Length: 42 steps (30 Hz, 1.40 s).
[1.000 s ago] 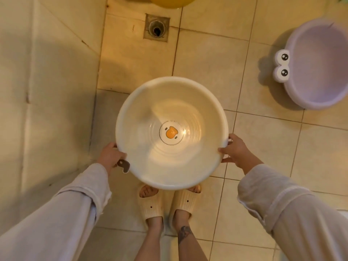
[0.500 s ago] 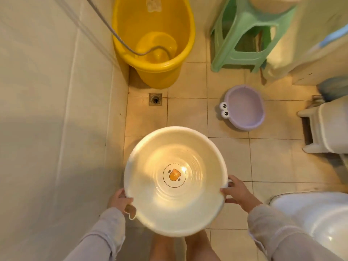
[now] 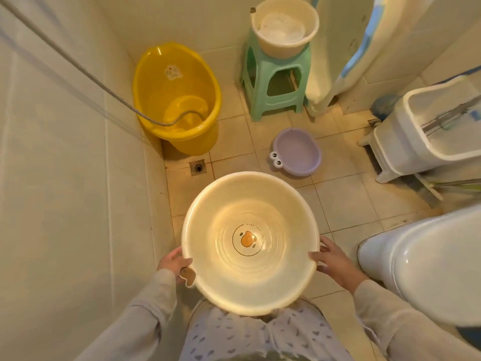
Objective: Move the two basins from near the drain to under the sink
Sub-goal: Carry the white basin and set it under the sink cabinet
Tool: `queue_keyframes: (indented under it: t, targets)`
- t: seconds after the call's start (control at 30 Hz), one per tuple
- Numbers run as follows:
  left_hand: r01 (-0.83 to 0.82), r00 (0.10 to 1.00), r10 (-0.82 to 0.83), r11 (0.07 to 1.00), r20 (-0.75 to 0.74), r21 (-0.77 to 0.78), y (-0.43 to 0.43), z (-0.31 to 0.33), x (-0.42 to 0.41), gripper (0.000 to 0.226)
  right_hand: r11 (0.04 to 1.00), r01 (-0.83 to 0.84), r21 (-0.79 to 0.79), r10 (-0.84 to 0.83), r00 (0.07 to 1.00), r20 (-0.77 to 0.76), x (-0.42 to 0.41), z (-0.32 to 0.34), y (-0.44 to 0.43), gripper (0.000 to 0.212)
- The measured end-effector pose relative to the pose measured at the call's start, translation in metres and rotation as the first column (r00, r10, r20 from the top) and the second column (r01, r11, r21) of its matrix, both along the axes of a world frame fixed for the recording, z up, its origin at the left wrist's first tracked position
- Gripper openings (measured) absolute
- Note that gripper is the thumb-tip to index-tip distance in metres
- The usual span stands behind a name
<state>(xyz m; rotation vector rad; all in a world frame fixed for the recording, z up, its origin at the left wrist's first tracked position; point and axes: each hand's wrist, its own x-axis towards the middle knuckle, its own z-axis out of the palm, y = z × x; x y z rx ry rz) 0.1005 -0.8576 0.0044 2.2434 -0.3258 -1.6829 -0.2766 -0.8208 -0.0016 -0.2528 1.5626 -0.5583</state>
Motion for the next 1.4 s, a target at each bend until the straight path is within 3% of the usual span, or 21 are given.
queue_keyframes:
  t: [0.13,0.27,0.4,0.57,0.67,0.87,1.1,1.2,1.3,1.4]
  targets:
    - [0.141,0.989,-0.144,0.988,-0.04,-0.063,-0.024,0.017,-0.015,0.061,0.984,0.17,-0.05,-0.171,0.985,-0.008,-0.003,0.01,0.032,0.045]
    - [0.322,0.939,-0.329,0.944,-0.101,-0.077,-0.053,0.022,-0.024,0.056,0.898,0.422,-0.129,-0.426,0.904,-0.011,0.008,0.02,0.077,0.041]
    - [0.522,0.834,-0.533,0.846,-0.138,-0.11,-0.077,0.024,-0.043,0.055,0.712,0.679,-0.18,-0.685,0.728,0.04,0.034,0.025,0.128,0.042]
    - [0.639,0.734,-0.661,0.75,-0.158,-0.172,-0.076,0.031,-0.089,0.057,0.468,0.86,-0.202,-0.869,0.49,0.072,0.07,0.026,0.195,0.041]
    - [0.742,0.628,-0.763,0.647,-0.156,-0.175,-0.062,0.031,-0.127,0.055,0.306,0.93,-0.206,-0.941,0.328,0.086,0.09,0.028,0.243,0.042]
    - [0.921,0.293,-0.94,0.327,-0.175,-0.211,0.001,0.034,-0.203,0.051,-0.031,0.981,-0.189,-0.995,-0.012,0.101,0.131,0.029,0.339,0.041]
    - [0.966,-0.06,-0.991,-0.027,-0.118,-0.259,0.121,0.047,-0.29,0.046,-0.368,0.916,-0.16,-0.929,-0.353,0.113,0.183,0.015,0.446,0.048]
    - [0.951,-0.168,-0.981,-0.136,-0.095,-0.278,0.187,0.047,-0.323,0.047,-0.502,0.852,-0.147,-0.863,-0.483,0.15,0.193,0.008,0.493,0.05]
    - [0.943,-0.259,-0.961,-0.23,-0.093,-0.24,0.255,0.046,-0.344,0.049,-0.565,0.814,-0.138,-0.825,-0.55,0.131,0.197,0.004,0.549,0.051]
    - [0.942,-0.282,-0.951,-0.248,-0.13,-0.228,0.323,0.043,-0.361,0.051,-0.625,0.768,-0.139,-0.781,-0.613,0.121,0.2,-0.001,0.608,0.048]
